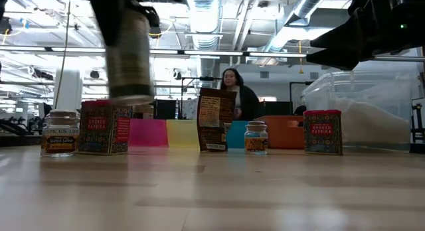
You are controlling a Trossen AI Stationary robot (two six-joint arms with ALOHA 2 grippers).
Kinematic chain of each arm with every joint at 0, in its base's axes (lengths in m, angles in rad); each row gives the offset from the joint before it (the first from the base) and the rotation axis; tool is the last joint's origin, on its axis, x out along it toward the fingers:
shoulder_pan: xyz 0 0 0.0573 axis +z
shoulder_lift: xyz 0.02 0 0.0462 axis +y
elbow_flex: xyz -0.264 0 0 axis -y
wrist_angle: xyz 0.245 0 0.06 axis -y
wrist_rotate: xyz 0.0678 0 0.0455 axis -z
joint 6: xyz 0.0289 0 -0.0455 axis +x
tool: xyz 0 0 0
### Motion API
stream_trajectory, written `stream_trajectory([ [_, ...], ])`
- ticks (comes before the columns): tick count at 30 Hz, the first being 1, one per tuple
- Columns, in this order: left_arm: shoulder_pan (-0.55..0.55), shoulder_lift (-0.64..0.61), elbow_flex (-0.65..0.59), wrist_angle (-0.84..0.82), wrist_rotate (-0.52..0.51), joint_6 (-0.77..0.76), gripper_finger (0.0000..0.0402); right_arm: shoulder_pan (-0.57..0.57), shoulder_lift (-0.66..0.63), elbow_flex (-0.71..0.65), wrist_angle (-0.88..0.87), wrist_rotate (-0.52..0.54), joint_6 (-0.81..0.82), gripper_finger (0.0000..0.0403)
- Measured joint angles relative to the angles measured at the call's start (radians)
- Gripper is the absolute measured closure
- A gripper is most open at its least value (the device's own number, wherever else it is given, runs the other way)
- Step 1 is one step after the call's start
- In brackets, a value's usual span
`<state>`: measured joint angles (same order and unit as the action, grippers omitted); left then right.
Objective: Sort spices by type
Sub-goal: Put the gold spice bottle into the red bin
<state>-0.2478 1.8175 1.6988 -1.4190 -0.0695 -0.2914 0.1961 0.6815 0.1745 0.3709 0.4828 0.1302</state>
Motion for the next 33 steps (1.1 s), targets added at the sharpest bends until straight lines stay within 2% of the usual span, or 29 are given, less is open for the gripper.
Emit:
stream_trajectory([
  [6,0.197,0.000,0.002,-0.072,-0.087,0.156,0.0134,0.000,0.000,-0.001,0.005,0.000,-0.006,0.0049],
  [21,0.645,0.000,0.002,-0.028,-0.109,0.416,0.0134,0.001,0.000,0.000,-0.013,0.000,0.015,0.0049],
  [33,0.801,0.000,0.002,-0.023,-0.070,0.559,0.0134,-0.045,0.000,0.000,-0.001,0.000,0.023,0.0049],
])
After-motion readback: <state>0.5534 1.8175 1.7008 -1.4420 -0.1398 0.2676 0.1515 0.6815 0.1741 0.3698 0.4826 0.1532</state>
